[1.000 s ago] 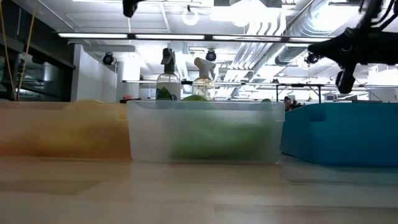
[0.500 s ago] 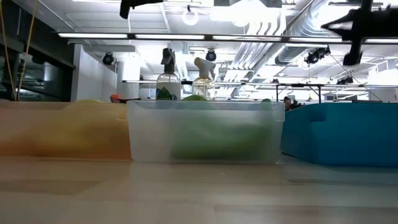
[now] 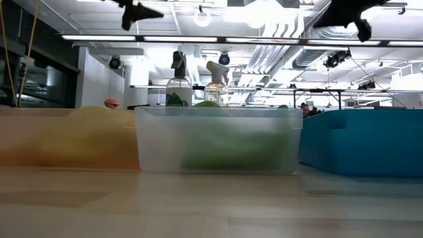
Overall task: Sort microfiber towel by color & place in baskets
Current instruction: Put the top pink microfiber cloth into the blue bin
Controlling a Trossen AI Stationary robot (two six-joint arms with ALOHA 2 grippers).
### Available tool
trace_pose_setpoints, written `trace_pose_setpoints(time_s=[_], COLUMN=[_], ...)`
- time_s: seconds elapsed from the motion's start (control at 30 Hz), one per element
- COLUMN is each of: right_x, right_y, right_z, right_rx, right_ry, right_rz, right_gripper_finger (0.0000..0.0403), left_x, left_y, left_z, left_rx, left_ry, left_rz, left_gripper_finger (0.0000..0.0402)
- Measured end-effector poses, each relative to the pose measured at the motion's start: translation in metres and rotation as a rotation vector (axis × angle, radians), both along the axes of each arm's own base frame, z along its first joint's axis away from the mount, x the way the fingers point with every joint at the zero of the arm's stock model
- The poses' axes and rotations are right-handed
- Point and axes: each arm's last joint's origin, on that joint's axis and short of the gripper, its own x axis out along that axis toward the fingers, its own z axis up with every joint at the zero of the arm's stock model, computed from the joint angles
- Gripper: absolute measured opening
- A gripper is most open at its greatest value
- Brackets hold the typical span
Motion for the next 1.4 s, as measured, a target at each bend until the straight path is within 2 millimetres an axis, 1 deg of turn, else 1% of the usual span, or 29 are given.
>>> trace_pose_setpoints(time_s=[0.07, 0.13, 0.23, 0.33, 0.47, 0.57, 0.67, 0.77, 0.9, 1.03, 1.1, 1.17, 1.2, 1.3, 1.33, 1.4], right_x=[0.006, 0.008, 0.010, 0.012, 0.003, -0.007, -0.011, -0.011, -0.006, 0.000, 0.001, 0.001, 0.002, 0.002, 0.003, 0.003], right_y=[-0.013, -0.026, -0.049, -0.070, -0.098, -0.117, -0.132, -0.142, -0.153, -0.160, -0.161, -0.160, -0.158, -0.153, -0.150, -0.143], right_z=[-0.007, -0.019, -0.039, -0.057, -0.077, -0.095, -0.110, -0.121, -0.128, -0.137, -0.140, -0.142, -0.142, -0.137, -0.132, -0.118], right_rx=[0.133, 0.272, 0.439, 0.510, 0.628, 0.809, 0.918, 0.966, 0.955, 0.945, 0.943, 0.945, 0.946, 0.921, 0.906, 0.869], right_ry=[0.112, 0.240, 0.377, 0.481, 0.582, 0.582, 0.589, 0.596, 0.562, 0.572, 0.604, 0.633, 0.650, 0.676, 0.670, 0.658], right_rz=[-0.055, -0.088, -0.092, -0.088, -0.211, -0.292, -0.254, -0.195, -0.151, -0.079, -0.036, 0.008, 0.024, 0.086, 0.113, 0.152], right_gripper_finger=[0.0000, 0.0001, 0.0013, 0.0047, 0.0115, 0.0167, 0.0205, 0.0228, 0.0238, 0.0231, 0.0212, 0.0176, 0.0149, 0.0041, 0.0022, 0.0019], left_x=[-0.008, -0.015, -0.023, -0.027, -0.030, -0.031, -0.032, -0.032, -0.032, -0.032, -0.032, -0.032, -0.032, -0.032, -0.032, -0.032], left_y=[0.001, 0.001, 0.002, 0.003, 0.003, 0.002, 0.001, 0.001, 0.001, 0.001, 0.001, 0.001, 0.001, 0.001, 0.001, 0.001], left_z=[-0.003, -0.005, -0.008, -0.010, -0.017, -0.021, -0.023, -0.024, -0.024, -0.024, -0.024, -0.024, -0.024, -0.024, -0.024, -0.024], left_rx=[0.000, 0.009, 0.025, 0.022, -0.018, -0.056, -0.098, -0.125, -0.162, -0.181, -0.191, -0.192, -0.192, -0.192, -0.192, -0.192], left_ry=[0.055, 0.093, 0.148, 0.180, 0.241, 0.278, 0.287, 0.281, 0.264, 0.256, 0.252, 0.251, 0.252, 0.251, 0.251, 0.250], left_rz=[0.015, 0.027, 0.042, 0.053, 0.061, 0.061, 0.067, 0.075, 0.087, 0.094, 0.098, 0.097, 0.098, 0.098, 0.098, 0.098], left_gripper_finger=[0.0209, 0.0209, 0.0209, 0.0209, 0.0209, 0.0209, 0.0209, 0.0209, 0.0209, 0.0209, 0.0209, 0.0209, 0.0209, 0.0209, 0.0209, 0.0209])
